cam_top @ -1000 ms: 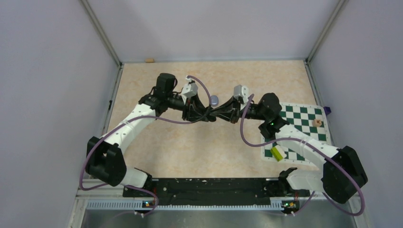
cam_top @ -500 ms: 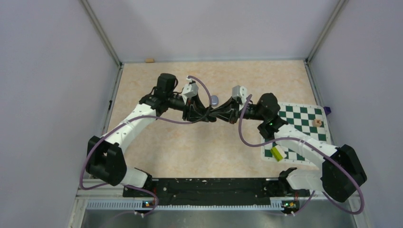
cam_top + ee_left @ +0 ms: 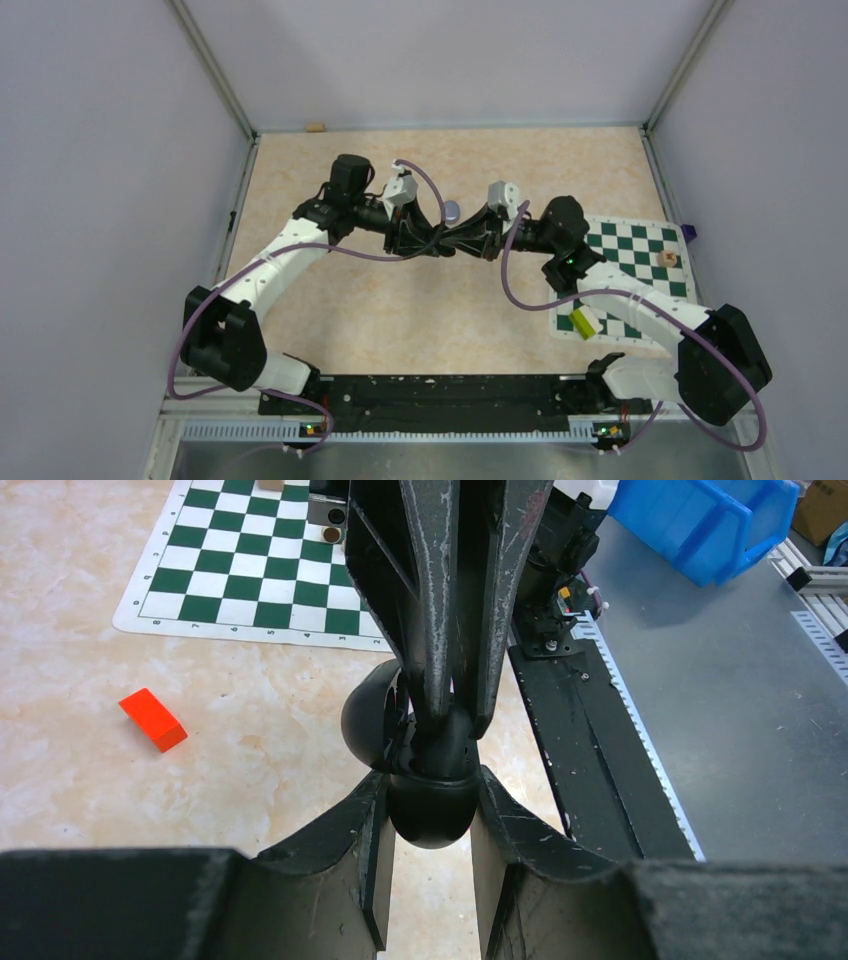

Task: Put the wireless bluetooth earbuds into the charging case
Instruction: Insert the left earbud into the left side groove of the charging case.

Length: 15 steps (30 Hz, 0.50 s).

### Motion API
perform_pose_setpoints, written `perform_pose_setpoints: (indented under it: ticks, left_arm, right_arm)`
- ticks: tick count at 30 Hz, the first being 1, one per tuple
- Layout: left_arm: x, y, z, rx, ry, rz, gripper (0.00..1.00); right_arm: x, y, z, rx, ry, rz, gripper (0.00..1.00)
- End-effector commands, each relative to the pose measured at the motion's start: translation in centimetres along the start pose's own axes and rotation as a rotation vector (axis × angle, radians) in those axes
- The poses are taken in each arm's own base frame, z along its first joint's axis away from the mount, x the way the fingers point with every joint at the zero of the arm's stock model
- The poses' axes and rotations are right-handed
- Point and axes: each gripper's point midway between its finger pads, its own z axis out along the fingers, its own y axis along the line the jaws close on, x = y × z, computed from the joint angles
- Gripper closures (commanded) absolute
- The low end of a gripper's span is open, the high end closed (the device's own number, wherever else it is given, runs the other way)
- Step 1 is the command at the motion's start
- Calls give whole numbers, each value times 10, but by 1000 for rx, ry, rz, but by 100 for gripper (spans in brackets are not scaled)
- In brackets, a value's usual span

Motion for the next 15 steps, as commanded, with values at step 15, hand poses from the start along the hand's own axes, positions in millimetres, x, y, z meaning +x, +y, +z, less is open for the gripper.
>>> perform_pose_setpoints:
  ticks: [15]
  left_arm:
    - [-4,-7,4,45,-15,39,100]
  right_arm:
    - [-43,5,-8,-13,-60,-78,74]
